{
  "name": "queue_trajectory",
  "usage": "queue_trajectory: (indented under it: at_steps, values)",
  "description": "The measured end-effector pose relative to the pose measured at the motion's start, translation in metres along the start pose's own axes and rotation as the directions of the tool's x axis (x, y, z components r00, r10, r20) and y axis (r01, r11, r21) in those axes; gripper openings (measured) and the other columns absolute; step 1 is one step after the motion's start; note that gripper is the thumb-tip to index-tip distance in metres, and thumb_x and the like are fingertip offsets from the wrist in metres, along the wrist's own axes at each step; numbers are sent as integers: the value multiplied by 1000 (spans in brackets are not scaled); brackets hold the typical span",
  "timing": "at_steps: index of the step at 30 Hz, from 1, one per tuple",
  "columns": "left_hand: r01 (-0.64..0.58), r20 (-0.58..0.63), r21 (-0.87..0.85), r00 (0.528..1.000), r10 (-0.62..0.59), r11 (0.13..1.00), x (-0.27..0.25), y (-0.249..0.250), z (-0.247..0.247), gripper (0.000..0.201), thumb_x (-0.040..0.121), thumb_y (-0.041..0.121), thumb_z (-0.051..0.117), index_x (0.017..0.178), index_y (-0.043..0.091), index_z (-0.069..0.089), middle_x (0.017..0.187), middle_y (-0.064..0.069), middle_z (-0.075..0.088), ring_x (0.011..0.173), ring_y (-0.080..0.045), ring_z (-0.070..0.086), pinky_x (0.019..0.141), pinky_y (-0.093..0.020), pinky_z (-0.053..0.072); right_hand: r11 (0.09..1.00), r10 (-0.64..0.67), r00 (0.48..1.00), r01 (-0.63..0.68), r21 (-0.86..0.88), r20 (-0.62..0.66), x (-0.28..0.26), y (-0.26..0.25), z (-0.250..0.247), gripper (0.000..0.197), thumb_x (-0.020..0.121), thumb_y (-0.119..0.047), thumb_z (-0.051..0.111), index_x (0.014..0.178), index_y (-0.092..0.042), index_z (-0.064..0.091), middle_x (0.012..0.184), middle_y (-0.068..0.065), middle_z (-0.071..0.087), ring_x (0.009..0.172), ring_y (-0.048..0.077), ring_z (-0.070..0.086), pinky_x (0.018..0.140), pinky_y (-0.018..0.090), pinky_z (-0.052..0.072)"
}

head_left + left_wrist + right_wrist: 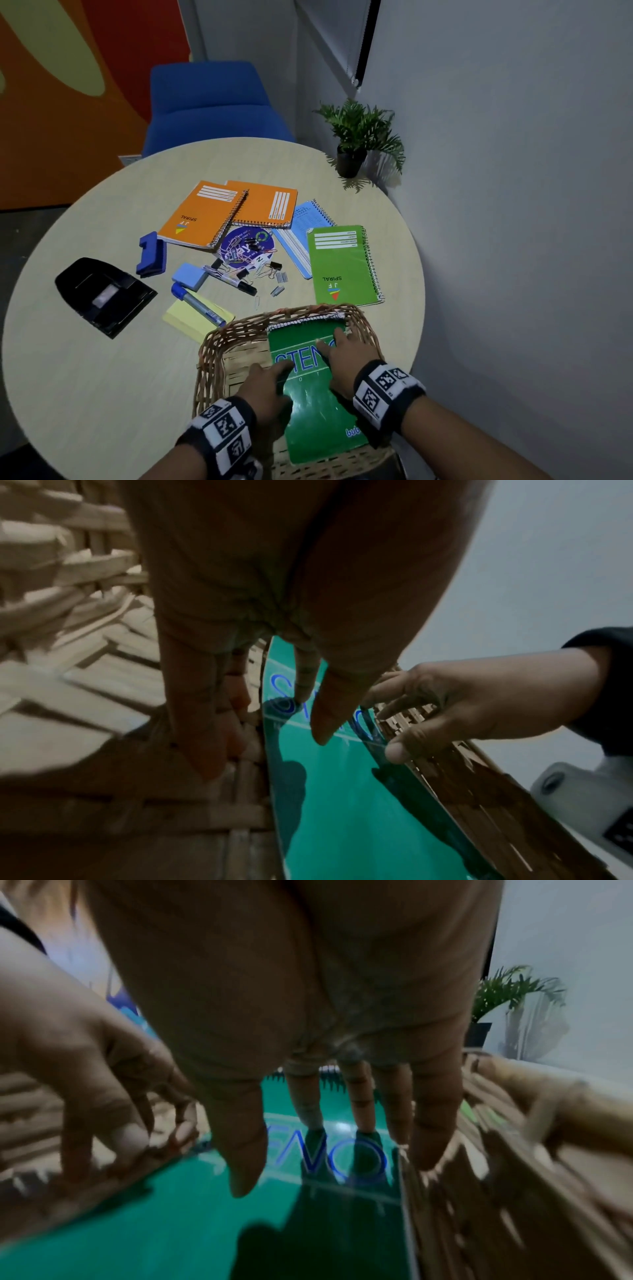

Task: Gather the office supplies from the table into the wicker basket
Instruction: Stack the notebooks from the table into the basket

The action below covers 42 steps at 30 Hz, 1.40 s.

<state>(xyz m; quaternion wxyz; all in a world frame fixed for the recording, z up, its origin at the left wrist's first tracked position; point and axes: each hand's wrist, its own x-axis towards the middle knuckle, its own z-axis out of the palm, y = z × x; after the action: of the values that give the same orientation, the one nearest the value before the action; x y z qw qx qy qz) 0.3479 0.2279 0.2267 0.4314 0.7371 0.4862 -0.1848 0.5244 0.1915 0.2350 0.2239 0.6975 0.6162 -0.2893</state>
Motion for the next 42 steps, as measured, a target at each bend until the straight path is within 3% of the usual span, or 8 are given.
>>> queue_trajectory:
  at_steps: [8, 14, 20, 25, 30, 35, 39, 42]
  values:
    - [-197, -193, -245, 969, 151, 949, -1, 39, -89, 23, 91, 26, 58, 114, 23, 59, 94, 4, 62, 80, -8, 59, 73, -22, 48, 684, 312, 862, 88, 724, -400, 11, 96, -102, 27, 80, -30, 73, 102, -14, 67, 97, 7, 68, 76, 17, 65, 62, 15, 46]
    - [-35, -255, -439, 963, -87, 898, 124, 90, -154, 25, 91, 18, 54, 108, 2, 63, 102, -17, 69, 88, -29, 65, 90, -42, 53, 608, 350, 936, -205, 767, -28, 104, 152, -100, 80, 84, -33, 69, 146, -8, 26, 151, 14, 37, 134, 31, 42, 109, 39, 38]
    - [114, -162, -6, 980, -113, 994, 198, 110, -151, 32, 93, 18, 56, 121, 2, 55, 103, -12, 60, 92, -27, 59, 84, -34, 48, 522, 343, 939, -198, 830, 9, 146, 155, -93, 26, 81, -27, 70, 75, -6, 56, 108, 24, 67, 95, 34, 66, 83, 44, 53]
    - [129, -160, 41, 980, -121, 991, 214, 109, -136, 36, 96, 11, 47, 129, -1, 50, 80, -9, 55, 91, -30, 53, 93, -36, 48, 623, 313, 948, -162, 766, -54, 139, 141, -99, 17, 88, -10, 55, 71, -12, 58, 84, 13, 59, 82, 24, 55, 60, 23, 43]
    - [30, -179, -228, 981, -73, 973, 165, 106, -159, 33, 98, 13, 44, 127, 3, 55, 123, -20, 61, 97, -31, 58, 89, -36, 48, 576, 343, 851, 145, 804, -399, 106, 125, -123, 29, 84, 0, 59, 111, -8, 64, 103, 17, 68, 98, 33, 65, 84, 35, 51]
    - [-300, -386, -707, 922, 5, 640, 88, 78, -187, 17, 97, 8, 46, 87, 13, 60, 83, -5, 60, 71, -16, 55, 71, -32, 53, 476, 239, 700, 519, 709, -673, 33, 91, -153, 26, 85, 1, 58, 106, -14, 63, 108, 5, 69, 101, 18, 64, 90, 34, 52]
    - [-438, -456, -643, 878, 145, 628, 14, 51, -180, 12, 94, 7, 51, 97, -2, 59, 88, -14, 60, 74, -21, 59, 65, -27, 59, 386, 182, 746, 545, 745, -640, -21, 60, -132, 24, 89, 1, 56, 109, -13, 56, 106, 3, 66, 96, 13, 63, 78, 25, 51]
    - [-402, -450, -558, 882, 141, 726, -17, 22, -141, 13, 91, 4, 56, 94, -7, 59, 82, -17, 61, 69, -22, 60, 67, -29, 58, 644, 134, 828, 346, 682, -545, -42, 43, -87, 35, 91, -14, 59, 125, -13, 50, 104, 4, 65, 88, 17, 65, 70, 25, 51]
